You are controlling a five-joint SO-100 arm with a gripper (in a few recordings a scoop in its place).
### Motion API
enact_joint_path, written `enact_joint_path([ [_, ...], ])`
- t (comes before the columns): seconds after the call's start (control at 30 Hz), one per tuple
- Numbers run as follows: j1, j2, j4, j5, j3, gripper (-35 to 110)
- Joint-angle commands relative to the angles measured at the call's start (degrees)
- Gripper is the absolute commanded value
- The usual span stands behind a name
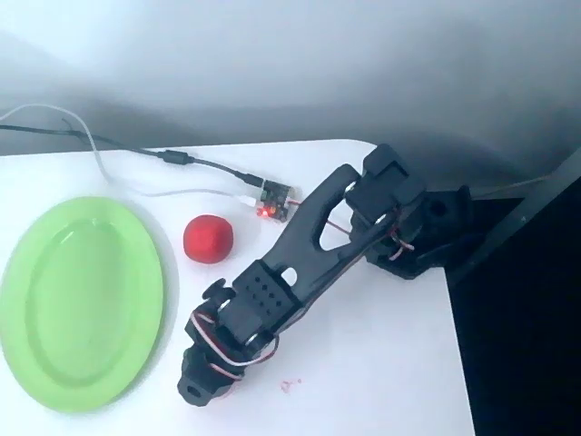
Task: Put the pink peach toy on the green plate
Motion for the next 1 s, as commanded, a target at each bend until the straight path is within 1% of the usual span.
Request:
enact_joint_path([
  [0.0,-0.70,-0.09,3.16,2.11,0.79,40],
  [0.07,-1.49,-0.62,5.19,2.90,0.88,30],
  [0.1,-1.85,-0.88,6.24,2.90,0.88,20],
  [0.13,-2.29,-0.97,6.59,3.25,1.41,5],
  [0.17,-2.55,-0.79,6.50,3.25,2.29,0],
  [0.2,-2.55,-0.26,6.50,1.41,3.16,0],
  [0.3,-2.64,4.22,6.50,1.23,6.94,0],
  [0.47,-2.29,22.94,7.73,1.14,15.38,0],
  [0.57,4.66,32.26,7.91,-5.10,15.56,0],
  [0.63,10.90,34.19,7.56,-11.07,12.57,0],
  [0.7,16.61,31.20,7.56,-17.31,7.03,0],
  [0.83,24.35,16.44,7.56,-27.69,-7.65,0],
  [0.97,26.37,-1.14,7.56,-31.55,-21.88,0],
])
